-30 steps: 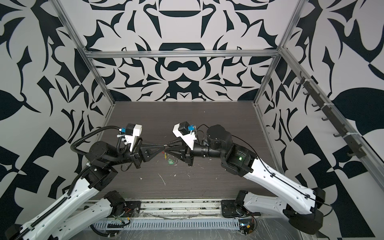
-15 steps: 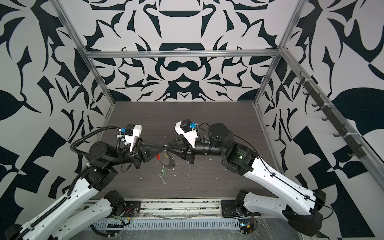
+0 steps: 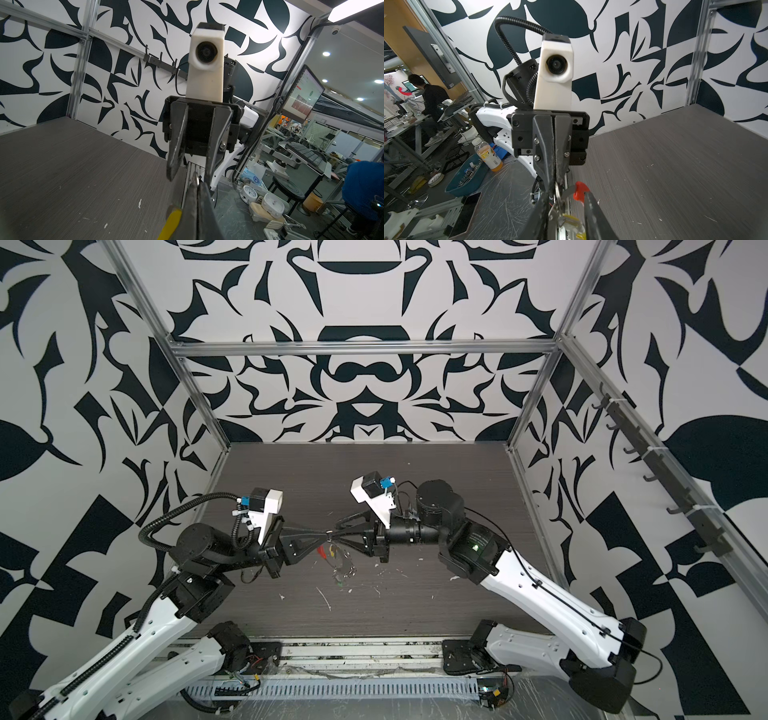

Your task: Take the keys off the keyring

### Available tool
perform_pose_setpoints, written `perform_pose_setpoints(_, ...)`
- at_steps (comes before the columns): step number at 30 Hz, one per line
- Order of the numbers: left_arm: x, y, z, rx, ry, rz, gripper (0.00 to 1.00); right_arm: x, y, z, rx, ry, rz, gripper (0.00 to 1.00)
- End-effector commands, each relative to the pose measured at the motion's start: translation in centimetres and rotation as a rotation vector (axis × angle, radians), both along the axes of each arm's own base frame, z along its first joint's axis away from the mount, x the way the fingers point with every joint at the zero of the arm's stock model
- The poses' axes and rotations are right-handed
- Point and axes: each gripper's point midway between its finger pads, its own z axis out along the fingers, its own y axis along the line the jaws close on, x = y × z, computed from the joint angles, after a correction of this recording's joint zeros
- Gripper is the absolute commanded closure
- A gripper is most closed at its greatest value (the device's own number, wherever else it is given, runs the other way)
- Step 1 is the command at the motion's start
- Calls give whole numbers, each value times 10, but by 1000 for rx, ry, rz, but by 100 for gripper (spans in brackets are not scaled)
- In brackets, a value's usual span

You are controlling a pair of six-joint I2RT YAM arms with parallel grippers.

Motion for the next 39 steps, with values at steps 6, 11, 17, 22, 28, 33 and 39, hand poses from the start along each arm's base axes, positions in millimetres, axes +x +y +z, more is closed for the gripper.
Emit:
perform_pose_setpoints(6,-10,7,21,-43,-56,-5,100,-2,1,10,54,-4,36,86)
perform_pose_setpoints(11,-7,6,19,-38,-49,2,100,-3,2,10,55,1,47,100)
perform_pose_setpoints(17,-4,7,17,-16,-18,26,100,0,-1,8,29,7,35,100)
perform_pose_setpoints(22,-4,13,13,33,-16,74,71,2,-6,2,-17,19,26,100)
perform_pose_setpoints(28,-6,14,8,134,31,71,66,5,-9,-3,-76,24,17,100)
perform_pose_setpoints(33,-3,9,-3,251,110,56,62,6,-11,-6,-99,26,19,100)
perform_pose_setpoints(39,5,-1,-15,346,189,28,62,6,-9,-6,-96,27,26,100)
